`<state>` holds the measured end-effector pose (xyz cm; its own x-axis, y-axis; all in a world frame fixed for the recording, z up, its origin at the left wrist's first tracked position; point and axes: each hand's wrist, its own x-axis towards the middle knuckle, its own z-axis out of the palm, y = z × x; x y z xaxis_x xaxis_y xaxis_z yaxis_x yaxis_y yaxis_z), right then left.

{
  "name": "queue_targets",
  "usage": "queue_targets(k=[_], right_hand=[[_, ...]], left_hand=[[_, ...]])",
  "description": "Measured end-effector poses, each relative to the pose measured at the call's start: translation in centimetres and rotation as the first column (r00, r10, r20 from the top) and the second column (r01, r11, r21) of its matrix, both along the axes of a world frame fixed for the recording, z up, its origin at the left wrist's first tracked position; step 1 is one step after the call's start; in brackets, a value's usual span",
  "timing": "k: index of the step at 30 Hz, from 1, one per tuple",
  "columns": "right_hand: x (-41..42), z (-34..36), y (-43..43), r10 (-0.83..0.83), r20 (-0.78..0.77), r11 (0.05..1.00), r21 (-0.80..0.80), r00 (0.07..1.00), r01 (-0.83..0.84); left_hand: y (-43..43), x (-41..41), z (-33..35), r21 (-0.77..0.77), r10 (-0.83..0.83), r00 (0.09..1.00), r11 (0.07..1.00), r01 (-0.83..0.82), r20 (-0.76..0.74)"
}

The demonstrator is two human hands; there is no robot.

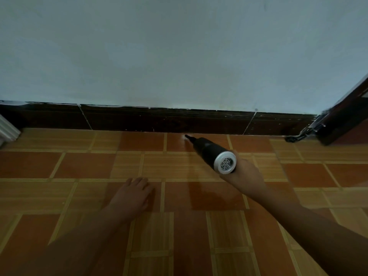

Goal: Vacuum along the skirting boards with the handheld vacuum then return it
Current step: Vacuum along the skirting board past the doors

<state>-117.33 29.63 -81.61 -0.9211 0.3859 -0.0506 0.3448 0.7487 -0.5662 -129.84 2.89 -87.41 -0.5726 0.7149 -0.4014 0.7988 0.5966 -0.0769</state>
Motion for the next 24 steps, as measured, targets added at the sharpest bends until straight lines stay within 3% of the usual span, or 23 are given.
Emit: queue_targets(k=[3, 6, 10, 12, 14, 17, 24], right_hand=[[-0.2, 1.1, -0.9, -0.044, -0.037, 0.955, -0.296, 0.998, 0.031], [-0.3, 2.7, -2.2, -0.079, -0.025, 0.796, -0.603, 0.997, 0.048], [-1.0, 4.5, -3.6, -0.195, 0.015, 0.306, -0.949, 0.981, 0.076], [-1.7, 5.4, -4.3, -0.24, 0.072, 0.07, -0.993, 0.968, 0.091], [-2.3, 6.4, -5.0, -0.249, 0.088, -0.07, -0.995, 0.965, 0.073], [-3.0, 7.3, -5.7, -0.232, 0.055, -0.135, -0.991, 0.971, 0.024], [-3.6, 8.0, -7.1, -0.161, -0.001, -0.154, -0.988, 0.987, -0.026]], left_hand=[[-0.7, -0.2, 0.1, 0.026, 0.052, 0.999, 0.998, -0.052, 0.002], [-1.5, -0.4, 0.1, 0.033, 0.099, 0.995, 0.995, -0.099, 0.011], [-2.1, -0.3, 0.8, 0.027, 0.121, 0.992, 0.992, -0.122, 0.03], [-2.5, -0.3, 0.9, 0.036, 0.124, 0.992, 0.991, -0.125, 0.028], [-2.9, -0.4, 0.7, 0.05, 0.138, 0.99, 0.989, -0.139, 0.035], [-3.5, -0.6, 0.7, 0.072, 0.143, 0.989, 0.987, -0.145, 0.034], [-4.0, -0.8, 0.7, 0.099, 0.147, 0.988, 0.984, -0.151, 0.042]])
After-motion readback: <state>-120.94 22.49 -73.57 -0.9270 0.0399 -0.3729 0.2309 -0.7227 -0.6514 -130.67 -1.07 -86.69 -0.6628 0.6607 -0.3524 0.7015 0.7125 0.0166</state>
